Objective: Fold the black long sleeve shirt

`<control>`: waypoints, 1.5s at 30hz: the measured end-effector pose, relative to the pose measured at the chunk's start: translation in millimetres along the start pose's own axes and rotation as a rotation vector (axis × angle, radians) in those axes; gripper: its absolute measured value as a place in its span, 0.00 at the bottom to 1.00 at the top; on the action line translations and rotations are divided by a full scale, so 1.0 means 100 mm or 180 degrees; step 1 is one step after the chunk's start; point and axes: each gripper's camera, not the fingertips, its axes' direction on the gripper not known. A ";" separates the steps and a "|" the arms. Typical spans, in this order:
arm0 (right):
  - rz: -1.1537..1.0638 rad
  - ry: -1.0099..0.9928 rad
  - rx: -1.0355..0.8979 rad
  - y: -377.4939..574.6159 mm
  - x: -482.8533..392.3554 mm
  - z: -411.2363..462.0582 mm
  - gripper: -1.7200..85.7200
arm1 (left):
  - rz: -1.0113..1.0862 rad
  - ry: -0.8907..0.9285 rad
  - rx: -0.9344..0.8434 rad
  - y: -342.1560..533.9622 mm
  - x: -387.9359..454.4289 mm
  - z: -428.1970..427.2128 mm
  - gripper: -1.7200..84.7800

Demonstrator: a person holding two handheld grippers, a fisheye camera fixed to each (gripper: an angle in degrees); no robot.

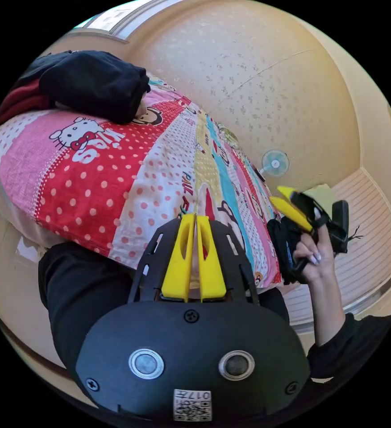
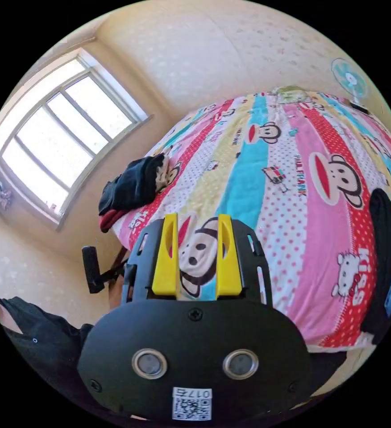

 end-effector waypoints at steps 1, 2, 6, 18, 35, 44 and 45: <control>-0.0106 -0.0089 -0.0099 -0.15 -0.09 0.11 0.17 | -0.0003 -0.0030 -0.0043 -0.05 0.01 -0.01 0.01; -0.0286 -0.0260 -0.0281 -0.45 -0.28 0.34 0.17 | 0.0002 -0.0043 -0.0054 -0.07 0.03 -0.01 0.01; -0.0663 -0.0766 -0.0711 -1.25 -0.87 1.06 0.17 | 0.0029 -0.0076 -0.0046 -0.25 0.11 -0.07 0.01; 0.0992 -0.3612 -0.0325 -1.56 0.30 0.95 0.06 | -0.0179 0.0066 -0.0090 -0.50 0.13 -0.37 0.01; -0.0779 -0.3006 0.1236 -1.97 0.81 -3.18 0.05 | -0.0191 0.0135 -0.0148 -0.66 0.33 -0.83 0.01; -0.0583 -0.2406 -0.1417 -0.18 0.72 -0.81 0.07 | -0.0111 0.0534 0.0174 -0.66 0.37 -1.27 0.14; -0.0597 -0.2156 -0.1651 0.13 0.69 -0.60 0.08 | -0.0146 0.0486 0.0250 -0.64 0.36 -1.36 0.15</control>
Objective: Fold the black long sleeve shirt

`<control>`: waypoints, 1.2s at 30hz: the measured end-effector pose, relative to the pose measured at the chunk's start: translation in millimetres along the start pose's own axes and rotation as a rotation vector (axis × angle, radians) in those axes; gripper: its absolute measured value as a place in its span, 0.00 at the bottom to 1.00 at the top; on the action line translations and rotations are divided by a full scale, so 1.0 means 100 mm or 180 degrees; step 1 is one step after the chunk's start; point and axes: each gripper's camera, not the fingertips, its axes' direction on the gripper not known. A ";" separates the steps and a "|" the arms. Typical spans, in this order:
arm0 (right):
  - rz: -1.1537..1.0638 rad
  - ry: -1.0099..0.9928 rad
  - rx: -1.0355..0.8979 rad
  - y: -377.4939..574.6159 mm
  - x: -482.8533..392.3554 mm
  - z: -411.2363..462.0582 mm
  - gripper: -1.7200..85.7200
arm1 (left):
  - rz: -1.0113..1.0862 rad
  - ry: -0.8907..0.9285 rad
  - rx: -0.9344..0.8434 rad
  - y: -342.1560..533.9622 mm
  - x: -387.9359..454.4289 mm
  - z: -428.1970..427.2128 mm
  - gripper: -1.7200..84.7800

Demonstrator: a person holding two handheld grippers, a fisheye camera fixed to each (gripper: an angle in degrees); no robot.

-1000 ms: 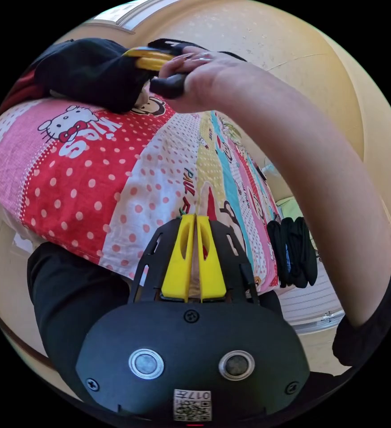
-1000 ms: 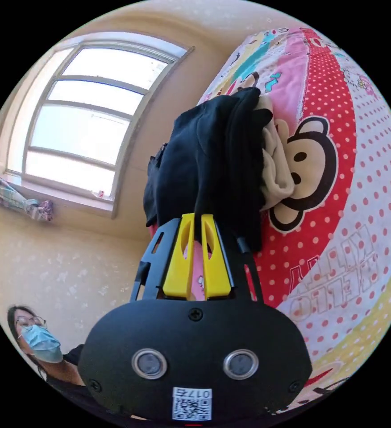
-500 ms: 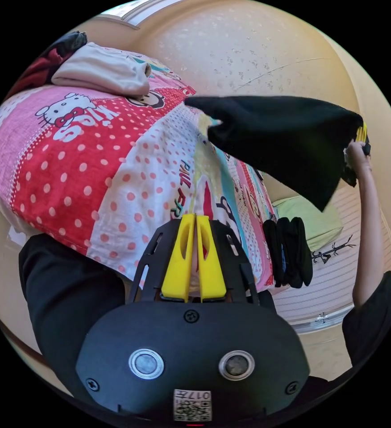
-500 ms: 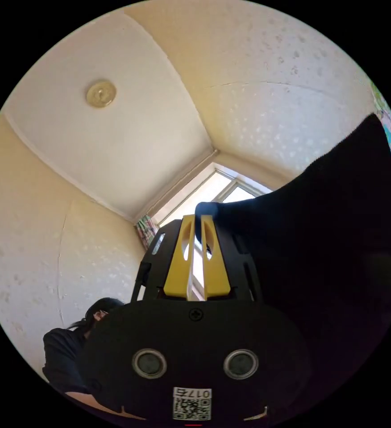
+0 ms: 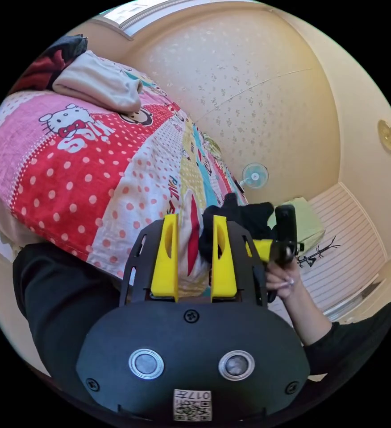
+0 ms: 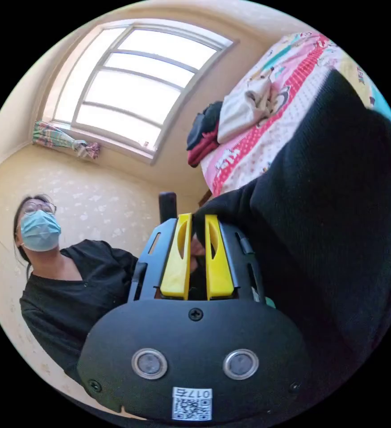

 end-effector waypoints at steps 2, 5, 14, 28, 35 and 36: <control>0.0069 0.0168 -0.0046 0.23 0.06 0.22 0.09 | -0.0008 -0.0020 0.0081 0.00 0.00 -0.10 0.16; 0.0111 0.0099 0.0350 0.50 -0.04 0.03 0.10 | -0.0031 0.0104 0.0130 -0.01 0.00 -0.16 0.16; 0.0077 0.2272 0.1802 0.96 -0.85 -1.23 0.16 | 0.0486 0.0448 -0.0035 -0.06 0.40 0.01 0.13; -0.0025 0.0396 0.0994 1.63 -0.81 0.28 0.10 | 0.0139 0.0103 0.0822 -0.04 0.47 -0.58 0.03; 0.0000 0.0762 0.0076 1.48 -0.90 0.77 0.13 | -0.0473 0.0040 0.0958 0.06 0.16 -0.69 0.13; -0.0024 0.0566 0.0113 1.45 -0.86 0.63 0.14 | -0.0272 -0.0024 0.1072 0.07 0.31 -0.79 0.14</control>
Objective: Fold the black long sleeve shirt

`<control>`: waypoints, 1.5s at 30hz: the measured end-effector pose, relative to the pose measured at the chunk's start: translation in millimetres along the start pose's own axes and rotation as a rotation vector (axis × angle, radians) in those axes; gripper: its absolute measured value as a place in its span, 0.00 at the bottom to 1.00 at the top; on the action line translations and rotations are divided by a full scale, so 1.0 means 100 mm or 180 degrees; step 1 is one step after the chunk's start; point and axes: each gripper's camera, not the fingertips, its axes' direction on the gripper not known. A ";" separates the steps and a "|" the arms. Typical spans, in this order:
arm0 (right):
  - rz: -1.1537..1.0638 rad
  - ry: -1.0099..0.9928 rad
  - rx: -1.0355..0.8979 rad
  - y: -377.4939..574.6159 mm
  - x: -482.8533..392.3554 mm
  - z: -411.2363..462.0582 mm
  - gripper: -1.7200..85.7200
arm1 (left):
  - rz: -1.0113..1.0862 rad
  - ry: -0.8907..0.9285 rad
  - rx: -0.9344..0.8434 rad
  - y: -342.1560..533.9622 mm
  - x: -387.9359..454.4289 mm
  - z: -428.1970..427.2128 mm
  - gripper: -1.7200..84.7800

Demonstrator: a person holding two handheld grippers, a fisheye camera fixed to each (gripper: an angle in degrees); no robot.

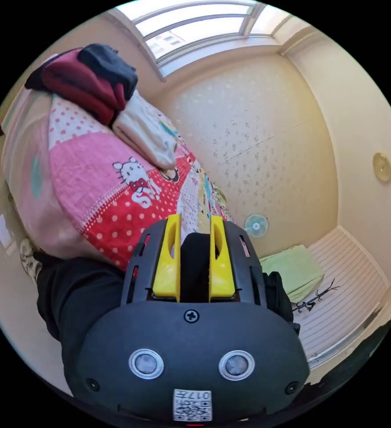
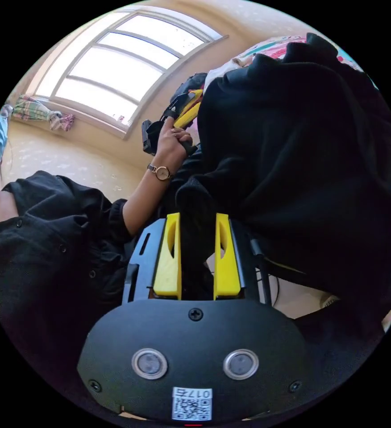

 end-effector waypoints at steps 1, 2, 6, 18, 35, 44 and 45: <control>-0.0034 -0.0101 0.0040 -0.01 0.02 -0.08 0.13 | 0.0262 -0.0049 0.0038 -0.03 0.19 -0.07 0.15; -0.0175 -0.0300 0.0136 -0.03 0.04 -0.27 0.12 | 0.0399 -0.0059 0.0018 -0.05 0.30 -0.09 0.15; -0.0504 -0.0406 0.0601 -0.03 0.07 -0.98 0.13 | 0.1250 0.0450 -0.0963 -0.18 1.09 0.31 0.16; -0.0158 -0.0515 0.1477 0.33 0.36 -1.60 0.13 | 0.1417 -0.0361 -0.2743 0.40 1.46 2.10 0.04; -0.0049 -0.0147 0.1567 0.19 0.46 -1.74 0.12 | 0.0553 -0.0062 -0.1944 0.57 0.44 0.09 0.17; 0.0044 -0.0252 0.1471 0.07 0.44 -1.33 0.13 | 0.2729 0.0009 -0.3279 1.58 2.10 1.20 0.22; 0.0074 -0.0269 0.1480 0.10 0.44 -1.27 0.14 | 0.3046 -0.0253 -0.3425 1.77 2.19 1.34 0.23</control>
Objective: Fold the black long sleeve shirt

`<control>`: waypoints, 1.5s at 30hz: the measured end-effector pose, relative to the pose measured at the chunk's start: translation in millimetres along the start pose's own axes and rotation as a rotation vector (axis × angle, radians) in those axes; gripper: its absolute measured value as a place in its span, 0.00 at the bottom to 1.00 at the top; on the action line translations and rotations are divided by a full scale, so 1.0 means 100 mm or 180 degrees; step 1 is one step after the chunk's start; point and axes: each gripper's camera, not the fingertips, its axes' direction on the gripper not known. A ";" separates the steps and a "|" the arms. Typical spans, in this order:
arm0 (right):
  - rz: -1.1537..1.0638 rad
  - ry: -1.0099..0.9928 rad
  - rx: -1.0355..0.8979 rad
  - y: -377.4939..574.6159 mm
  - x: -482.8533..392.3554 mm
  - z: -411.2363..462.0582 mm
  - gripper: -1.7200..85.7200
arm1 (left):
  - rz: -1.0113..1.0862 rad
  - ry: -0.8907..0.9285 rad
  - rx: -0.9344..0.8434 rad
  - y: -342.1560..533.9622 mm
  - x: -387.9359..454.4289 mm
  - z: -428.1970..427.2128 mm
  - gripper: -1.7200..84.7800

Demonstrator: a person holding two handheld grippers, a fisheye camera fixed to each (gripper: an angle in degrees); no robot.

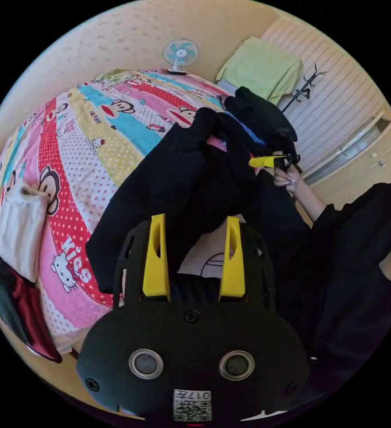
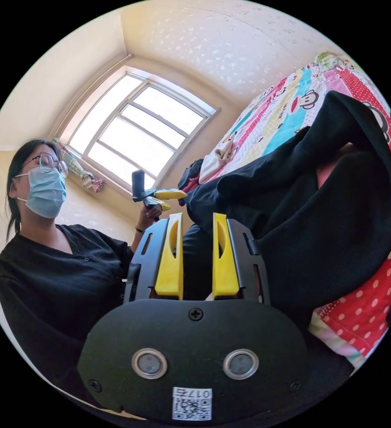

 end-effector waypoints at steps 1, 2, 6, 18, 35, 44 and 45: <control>0.0017 -0.0006 0.0007 0.03 0.01 0.01 0.14 | 0.0146 -0.0269 -0.0276 -0.10 0.11 0.19 0.23; 0.0049 -0.0015 0.0030 0.08 0.02 0.04 0.14 | 0.0203 -0.0382 -0.0418 -0.14 0.15 0.29 0.22; 0.0139 -0.0057 0.0119 0.24 0.09 0.10 0.14 | 0.0465 -0.1073 -0.1135 -0.21 0.37 0.92 0.14; -0.0664 0.1629 -0.0453 -1.12 -0.03 0.66 0.16 | -0.0688 -0.0115 0.0806 0.26 -0.13 -0.16 0.08; -0.1227 0.2574 -0.2497 -1.74 1.04 3.11 0.19 | -0.1087 -0.0063 0.1427 0.64 0.33 -0.67 0.08; -0.0805 0.2558 -0.2178 -1.33 1.18 3.57 0.15 | -0.1196 -0.0018 0.1438 0.77 0.87 -0.85 0.08; -0.0539 0.2467 -0.2146 -1.34 1.19 3.56 0.12 | -0.1248 -0.0108 0.1392 0.80 0.95 -0.86 0.08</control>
